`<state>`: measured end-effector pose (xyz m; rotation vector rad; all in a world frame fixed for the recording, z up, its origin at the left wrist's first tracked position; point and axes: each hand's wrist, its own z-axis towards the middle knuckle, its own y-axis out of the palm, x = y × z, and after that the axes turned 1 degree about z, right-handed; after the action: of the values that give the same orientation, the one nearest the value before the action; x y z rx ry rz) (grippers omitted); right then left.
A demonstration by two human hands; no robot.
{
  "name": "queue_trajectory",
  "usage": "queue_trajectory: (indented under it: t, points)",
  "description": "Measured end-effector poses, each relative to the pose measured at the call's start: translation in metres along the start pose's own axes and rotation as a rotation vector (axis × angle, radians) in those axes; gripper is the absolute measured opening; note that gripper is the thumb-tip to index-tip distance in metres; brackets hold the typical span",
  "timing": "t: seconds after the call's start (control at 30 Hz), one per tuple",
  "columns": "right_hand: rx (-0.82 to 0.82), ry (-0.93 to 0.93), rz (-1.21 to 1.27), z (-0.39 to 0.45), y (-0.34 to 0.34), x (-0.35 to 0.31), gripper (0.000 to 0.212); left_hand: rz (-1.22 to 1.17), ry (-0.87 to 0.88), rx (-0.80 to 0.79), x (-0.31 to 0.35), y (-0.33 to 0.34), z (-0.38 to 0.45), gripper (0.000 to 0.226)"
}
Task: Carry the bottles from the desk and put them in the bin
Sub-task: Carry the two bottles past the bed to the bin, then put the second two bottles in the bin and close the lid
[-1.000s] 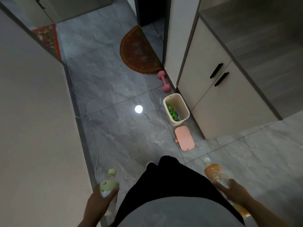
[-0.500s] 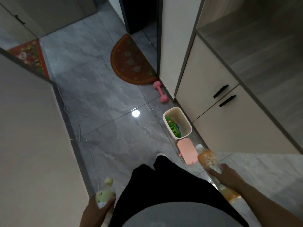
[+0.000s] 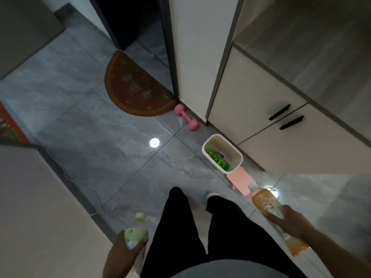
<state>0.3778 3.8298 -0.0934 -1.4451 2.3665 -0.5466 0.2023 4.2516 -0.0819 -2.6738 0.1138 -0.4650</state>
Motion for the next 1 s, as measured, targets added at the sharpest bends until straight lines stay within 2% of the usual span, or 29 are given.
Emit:
queue_trajectory:
  t: [0.07, 0.2, 0.33, 0.47, 0.63, 0.9, 1.0]
  points:
    - [-0.011, 0.051, 0.051, -0.004, 0.017, -0.008, 0.071, 0.085, -0.013, -0.022, 0.018, -0.026, 0.021, 0.046]
    - [0.002, 0.115, 0.134, -0.009, 0.046, -0.026, 0.072, 0.176, 0.075, -0.044, 0.059, -0.055, 0.068, 0.042]
    - [0.025, 0.146, 0.161, -0.005, 0.064, -0.039, 0.071, 0.313, 0.115, -0.078, 0.09, -0.054, 0.103, 0.046]
    - [0.008, 0.118, 0.143, 0.014, 0.061, -0.054, 0.075, 0.468, 0.186, 0.005, 0.121, -0.033, 0.124, 0.049]
    - [0.019, 0.062, 0.177, 0.061, 0.054, -0.073, 0.074, 0.556, 0.261, -0.009, 0.154, 0.0, 0.157, 0.057]
    - [0.041, 0.055, 0.273, 0.134, 0.06, -0.099, 0.079, 0.72, 0.443, -0.118, 0.201, 0.069, 0.226, 0.066]
    - [0.06, 0.064, 0.317, 0.164, 0.069, -0.108, 0.076, 0.845, 0.518, -0.179, 0.22, 0.099, 0.264, 0.078]
